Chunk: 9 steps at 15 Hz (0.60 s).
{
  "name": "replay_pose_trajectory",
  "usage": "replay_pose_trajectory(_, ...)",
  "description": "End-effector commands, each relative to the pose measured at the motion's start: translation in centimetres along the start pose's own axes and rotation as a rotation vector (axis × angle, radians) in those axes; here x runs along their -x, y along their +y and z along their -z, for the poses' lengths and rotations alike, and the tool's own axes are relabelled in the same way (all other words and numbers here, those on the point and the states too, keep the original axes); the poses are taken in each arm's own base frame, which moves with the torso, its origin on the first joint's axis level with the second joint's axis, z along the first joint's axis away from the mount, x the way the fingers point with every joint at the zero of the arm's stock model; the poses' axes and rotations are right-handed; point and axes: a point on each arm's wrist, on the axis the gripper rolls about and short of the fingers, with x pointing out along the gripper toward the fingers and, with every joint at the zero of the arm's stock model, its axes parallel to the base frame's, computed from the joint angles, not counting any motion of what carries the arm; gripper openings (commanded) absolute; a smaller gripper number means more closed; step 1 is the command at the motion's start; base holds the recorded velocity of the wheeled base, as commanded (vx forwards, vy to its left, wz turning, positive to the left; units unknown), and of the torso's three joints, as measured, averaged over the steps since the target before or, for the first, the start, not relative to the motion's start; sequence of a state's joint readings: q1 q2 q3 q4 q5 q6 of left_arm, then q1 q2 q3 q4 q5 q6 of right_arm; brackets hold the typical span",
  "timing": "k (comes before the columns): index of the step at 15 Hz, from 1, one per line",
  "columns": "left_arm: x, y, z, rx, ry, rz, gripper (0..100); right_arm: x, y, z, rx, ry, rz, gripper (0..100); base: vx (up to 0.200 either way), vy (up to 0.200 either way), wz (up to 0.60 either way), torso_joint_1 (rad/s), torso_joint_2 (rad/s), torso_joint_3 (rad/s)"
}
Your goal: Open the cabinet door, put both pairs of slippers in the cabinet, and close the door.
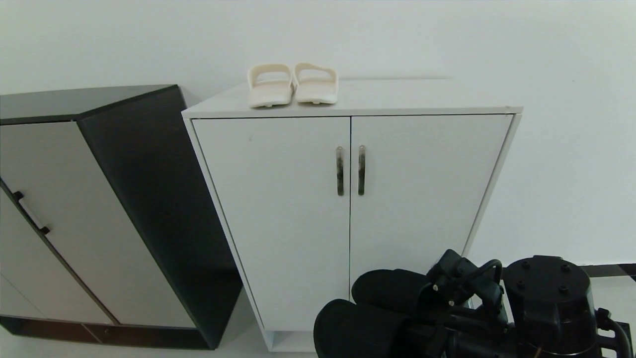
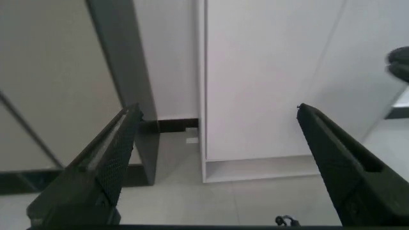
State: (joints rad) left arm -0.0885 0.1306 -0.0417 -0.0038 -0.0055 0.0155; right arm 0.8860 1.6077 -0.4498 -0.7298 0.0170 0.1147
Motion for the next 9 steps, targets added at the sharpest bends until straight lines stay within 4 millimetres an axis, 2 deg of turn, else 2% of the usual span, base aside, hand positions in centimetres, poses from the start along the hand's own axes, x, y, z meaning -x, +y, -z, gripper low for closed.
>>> replay_pose_trajectory(1, -1.3, 0.0, -5.9, 0.035, 0.010, 0.070, 100, 0.1, 0.0, 0.1, 0.000, 0.000, 0.000, 0, 0.000, 0.000, 0.00, -0.071, 0.45, 0.378)
replay_pose_trajectory(2, -2.1, 0.0, -7.2, 0.036, 0.018, 0.087, 100, 0.1, 0.0, 0.0, 0.000, -0.002, -0.001, 0, 0.000, 0.000, 0.00, -0.046, 0.45, 0.393)
replay_pose_trajectory(3, -4.7, -0.3, -10.9, 0.037, 0.000, 0.163, 100, 0.2, 0.0, -0.1, 0.000, -0.009, 0.000, 0, 0.000, 0.000, 0.00, -0.036, 0.44, 0.388)
replay_pose_trajectory(4, -6.7, -0.5, -12.8, 0.037, -0.016, 0.216, 100, 0.2, 0.0, -0.2, 0.000, -0.019, 0.000, 0, 0.000, 0.000, 0.00, -0.027, 0.44, 0.413)
replay_pose_trajectory(6, -11.8, -1.2, -14.6, 0.005, 0.028, 0.294, 100, 0.1, 0.0, -0.2, 0.000, -0.027, 0.004, 0, 0.000, 0.000, 0.00, 0.000, 0.25, 0.244)
replay_pose_trajectory(7, -14.0, -2.3, -15.6, -0.003, 0.031, 0.352, 100, 0.1, 0.0, -0.2, -0.001, -0.025, 0.004, 0, 0.000, 0.000, 0.00, -0.002, 0.09, 0.090)
replay_pose_trajectory(8, -15.2, -3.2, -16.0, -0.008, 0.042, 0.396, 100, 0.1, 0.0, -0.2, -0.003, -0.025, 0.004, 0, 0.000, 0.000, 0.00, 0.002, 0.06, 0.027)
replay_pose_trajectory(9, -16.9, -5.1, -16.9, -0.016, 0.053, 0.481, 100, 0.0, 0.0, -0.1, -0.003, -0.022, 0.001, 0, 0.000, 0.000, 0.00, 0.000, 0.00, 0.000)
